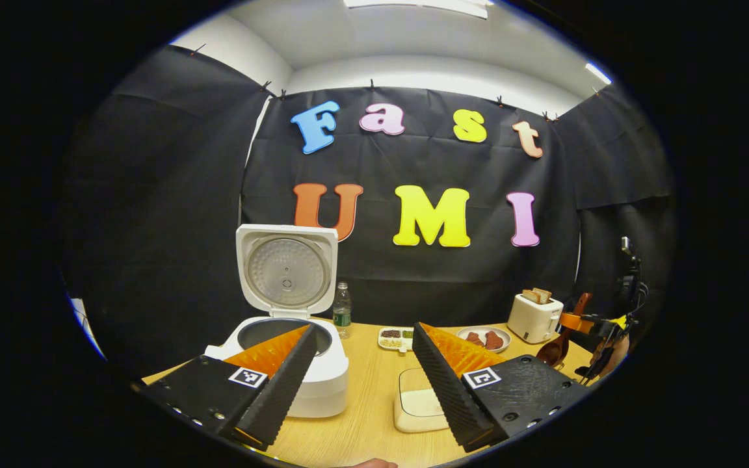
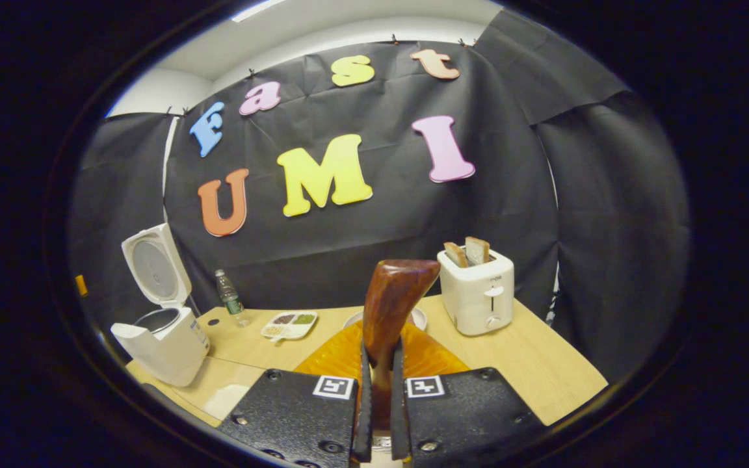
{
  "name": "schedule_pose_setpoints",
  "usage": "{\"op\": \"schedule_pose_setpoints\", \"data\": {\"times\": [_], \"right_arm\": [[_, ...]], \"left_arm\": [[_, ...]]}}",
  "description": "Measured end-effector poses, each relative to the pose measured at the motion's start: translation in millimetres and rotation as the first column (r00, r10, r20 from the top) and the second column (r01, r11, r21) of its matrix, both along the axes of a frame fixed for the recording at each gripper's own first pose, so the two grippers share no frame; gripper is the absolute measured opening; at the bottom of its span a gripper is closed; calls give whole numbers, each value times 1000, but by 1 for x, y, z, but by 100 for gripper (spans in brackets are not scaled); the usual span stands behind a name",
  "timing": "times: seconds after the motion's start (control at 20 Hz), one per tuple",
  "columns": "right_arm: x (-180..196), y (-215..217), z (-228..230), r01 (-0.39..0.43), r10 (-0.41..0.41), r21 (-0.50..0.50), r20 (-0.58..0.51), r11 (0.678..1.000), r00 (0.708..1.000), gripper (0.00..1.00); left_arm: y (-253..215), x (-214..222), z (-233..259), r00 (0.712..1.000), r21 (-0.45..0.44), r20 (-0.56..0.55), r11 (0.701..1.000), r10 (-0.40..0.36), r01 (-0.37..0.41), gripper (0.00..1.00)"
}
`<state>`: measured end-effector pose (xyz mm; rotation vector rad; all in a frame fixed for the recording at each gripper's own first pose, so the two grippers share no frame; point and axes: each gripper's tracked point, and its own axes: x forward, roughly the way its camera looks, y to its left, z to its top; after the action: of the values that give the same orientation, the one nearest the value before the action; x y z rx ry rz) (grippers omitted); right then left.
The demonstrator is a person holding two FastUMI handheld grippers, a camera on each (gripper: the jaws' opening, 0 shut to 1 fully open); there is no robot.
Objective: Close the left gripper, press the button to open the rice cooker; take a wooden spoon from the chopstick holder with the right hand, scoop a spoonful of rice and pour it into the rice cooker, then put the wooden spoon back into the chopstick holder.
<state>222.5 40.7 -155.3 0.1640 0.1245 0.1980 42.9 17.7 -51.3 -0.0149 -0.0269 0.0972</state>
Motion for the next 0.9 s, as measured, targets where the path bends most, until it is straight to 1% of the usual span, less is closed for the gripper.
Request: {"op": "schedule_pose_setpoints", "data": {"times": [0.05, 0.15, 0.2, 0.25, 0.3, 0.4, 0.5, 0.6, 0.65, 0.7, 0.8, 0.85, 0.9], "right_arm": [[-3, 1, -3, -25, 26, 34, -11, 999, 1000, 14], [-6, -4, -3, -33, 34, 86, -6, 996, 999, 26], [-5, -9, 1, -19, 18, 97, 13, 995, 1000, 36], [-6, -17, 8, 3, -7, 99, 37, 995, 999, 58], [-6, -29, 18, 47, -53, 92, 60, 995, 997, 69], [-15, -41, 34, 98, -105, 76, 97, 992, 990, 94], [-24, -39, 44, 98, -103, 53, 117, 994, 988, 100], [-33, -42, 48, 112, -114, 24, 114, 993, 987, 100], [-38, -41, 50, 109, -110, 15, 111, 994, 988, 95], [-45, -40, 52, 100, -100, 13, 111, 995, 989, 100], [-55, -34, 58, 79, -79, 8, 121, 997, 990, 100], [-60, -33, 61, 77, -76, -2, 127, 997, 989, 95], [-63, -32, 64, 77, -74, -17, 137, 997, 988, 96]], "left_arm": [[5, 3, 1, 1000, -5, 0, 1000, 7, -7, 94], [20, 9, 3, 1000, -20, -2, 999, 30, -30, 94], [28, 13, 5, 999, -28, 0, 999, 39, -39, 94], [35, 17, 6, 999, -36, -4, 998, 48, -48, 94], [44, 22, 8, 998, -42, -9, 997, 57, -58, 94], [61, 29, 16, 997, -43, -3, 996, 77, -77, 94], [76, 38, 22, 997, -41, -3, 996, 79, -79, 94], [92, 51, 26, 997, -44, -8, 996, 72, -72, 94], [99, 57, 29, 997, -42, -17, 997, 70, -71, 94], [107, 64, 31, 997, -38, -26, 997, 70, -71, 94], [124, 78, 43, 997, -25, -19, 997, 74, -74, 94], [134, 85, 49, 996, -22, -18, 996, 83, -83, 94], [143, 92, 60, 996, -20, 1, 996, 89, -89, 94]]}}
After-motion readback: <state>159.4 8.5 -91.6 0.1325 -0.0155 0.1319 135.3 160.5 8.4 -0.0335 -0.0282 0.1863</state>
